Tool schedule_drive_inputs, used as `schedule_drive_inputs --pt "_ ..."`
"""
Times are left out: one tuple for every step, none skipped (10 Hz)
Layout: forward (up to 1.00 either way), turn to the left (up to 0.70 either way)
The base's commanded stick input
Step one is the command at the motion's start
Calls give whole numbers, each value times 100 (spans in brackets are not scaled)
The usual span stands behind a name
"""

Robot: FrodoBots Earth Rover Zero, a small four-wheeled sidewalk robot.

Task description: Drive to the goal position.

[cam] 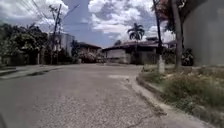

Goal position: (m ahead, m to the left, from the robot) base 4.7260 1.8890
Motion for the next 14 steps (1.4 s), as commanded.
schedule_drive_inputs --pt "0 100" --pt "0 100" --pt "0 100" --pt "0 100" --pt "0 100" --pt "0 100" --pt "0 100" --pt "0 100" --pt "0 100" --pt "1 76" --pt "5 12" --pt "0 100" --pt "0 100" --pt "0 100"
